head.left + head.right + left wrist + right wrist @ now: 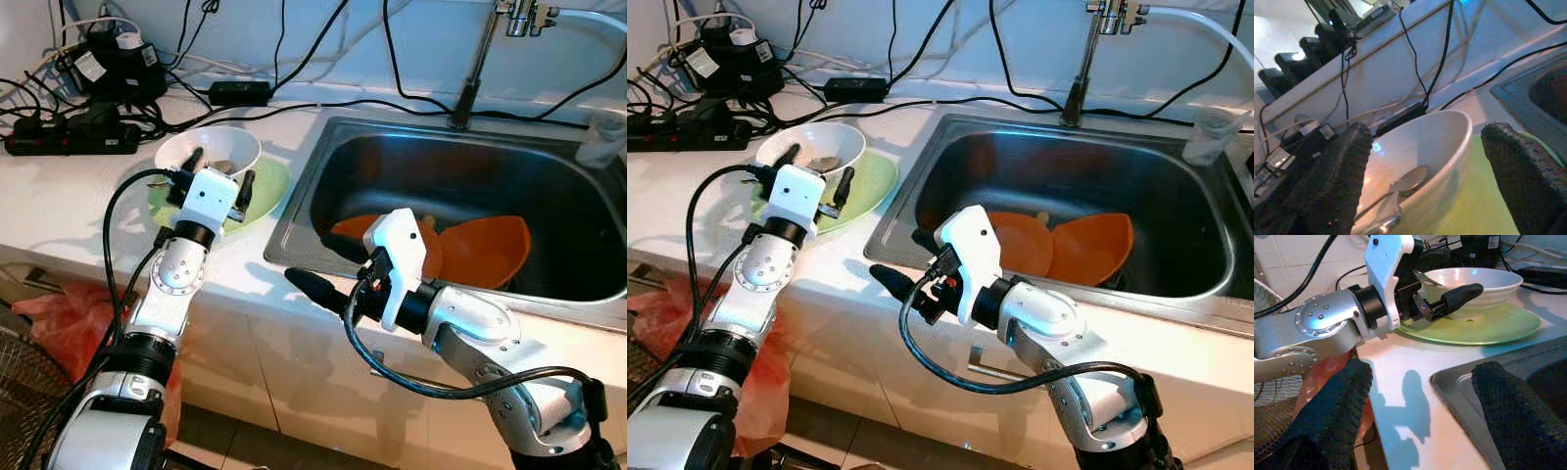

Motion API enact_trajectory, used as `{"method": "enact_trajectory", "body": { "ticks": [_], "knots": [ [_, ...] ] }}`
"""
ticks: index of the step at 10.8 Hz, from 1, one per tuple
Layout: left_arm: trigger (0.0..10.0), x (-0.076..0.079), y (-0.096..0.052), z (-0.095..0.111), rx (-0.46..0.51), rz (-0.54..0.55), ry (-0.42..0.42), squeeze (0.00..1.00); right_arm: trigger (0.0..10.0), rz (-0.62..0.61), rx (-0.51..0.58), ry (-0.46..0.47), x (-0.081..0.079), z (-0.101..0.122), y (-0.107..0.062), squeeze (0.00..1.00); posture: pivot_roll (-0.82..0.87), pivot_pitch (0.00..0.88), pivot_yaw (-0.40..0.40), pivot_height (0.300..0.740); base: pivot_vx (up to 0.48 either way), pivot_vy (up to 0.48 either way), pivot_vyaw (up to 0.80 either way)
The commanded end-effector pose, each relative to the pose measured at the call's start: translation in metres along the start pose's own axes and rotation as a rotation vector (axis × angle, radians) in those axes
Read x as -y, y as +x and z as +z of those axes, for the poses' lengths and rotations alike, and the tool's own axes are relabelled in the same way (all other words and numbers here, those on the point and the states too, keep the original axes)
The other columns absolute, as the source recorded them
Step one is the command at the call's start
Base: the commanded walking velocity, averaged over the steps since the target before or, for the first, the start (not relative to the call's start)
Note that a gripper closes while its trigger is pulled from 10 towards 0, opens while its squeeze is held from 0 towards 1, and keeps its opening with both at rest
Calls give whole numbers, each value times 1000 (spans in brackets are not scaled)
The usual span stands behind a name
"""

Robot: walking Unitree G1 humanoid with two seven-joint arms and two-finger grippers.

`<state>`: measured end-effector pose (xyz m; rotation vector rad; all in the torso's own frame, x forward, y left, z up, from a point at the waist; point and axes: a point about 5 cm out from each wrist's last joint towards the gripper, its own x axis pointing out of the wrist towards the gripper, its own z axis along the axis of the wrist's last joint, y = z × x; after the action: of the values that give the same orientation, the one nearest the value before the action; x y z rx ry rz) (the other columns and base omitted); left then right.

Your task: Kitchen organization

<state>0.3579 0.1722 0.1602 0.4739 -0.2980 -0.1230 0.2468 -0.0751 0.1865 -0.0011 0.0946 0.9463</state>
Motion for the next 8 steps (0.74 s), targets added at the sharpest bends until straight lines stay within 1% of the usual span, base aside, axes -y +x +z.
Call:
{"method": "enact_trajectory", "body": {
  "ticks": [1,8],
  "knots": [
    [0,-1,4,4,20,-13,-2,0,10000,11,19,-14,-3,7,-1,0,-89,0,60,740,0,0,0],
    [0,-3,5,3,25,-16,-15,0,10000,5,20,-19,0,10,-3,0,-88,0,56,740,0,0,0]
  ]
}}
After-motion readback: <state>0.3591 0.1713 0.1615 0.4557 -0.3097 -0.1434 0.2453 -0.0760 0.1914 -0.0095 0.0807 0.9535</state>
